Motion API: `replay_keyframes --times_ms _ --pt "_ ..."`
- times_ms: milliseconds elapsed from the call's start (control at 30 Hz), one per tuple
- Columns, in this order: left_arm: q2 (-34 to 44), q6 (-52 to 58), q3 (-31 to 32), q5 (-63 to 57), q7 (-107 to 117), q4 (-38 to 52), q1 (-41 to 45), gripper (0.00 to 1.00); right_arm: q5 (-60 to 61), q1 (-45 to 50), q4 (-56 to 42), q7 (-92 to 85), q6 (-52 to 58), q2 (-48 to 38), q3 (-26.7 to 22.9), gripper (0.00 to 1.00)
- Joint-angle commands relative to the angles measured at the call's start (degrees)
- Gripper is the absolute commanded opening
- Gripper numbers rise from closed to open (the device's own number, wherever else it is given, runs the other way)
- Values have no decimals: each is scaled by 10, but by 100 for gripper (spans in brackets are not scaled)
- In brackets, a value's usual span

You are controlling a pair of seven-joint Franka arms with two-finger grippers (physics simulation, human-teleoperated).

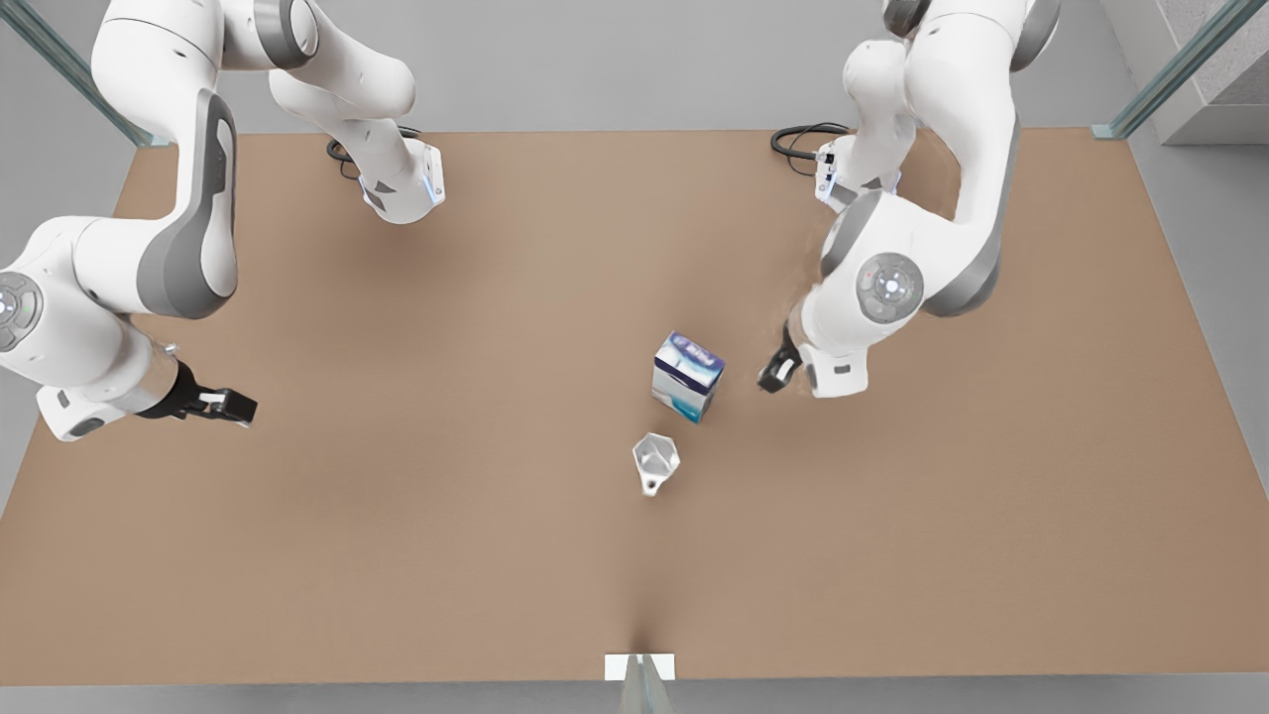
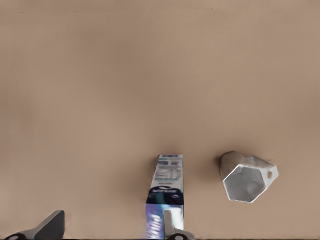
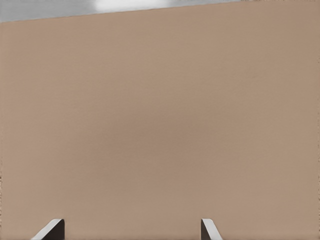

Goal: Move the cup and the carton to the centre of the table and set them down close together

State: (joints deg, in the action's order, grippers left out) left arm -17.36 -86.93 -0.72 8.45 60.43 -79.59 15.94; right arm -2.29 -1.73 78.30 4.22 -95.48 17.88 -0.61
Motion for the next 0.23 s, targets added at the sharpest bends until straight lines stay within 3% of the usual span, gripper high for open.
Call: replay_keyframes --times_ms 0,67,200 --pt "1 11 -22 -14 -201 11 -29 100 0 1 0 0 0 0 0 100" --pt "1 4 -31 -67 -580 28 -127 100 0 1 0 0 -1 1 0 100" --pt "17 -9 -27 -110 -625 30 -137 100 1 2 -1 0 -1 1 0 100"
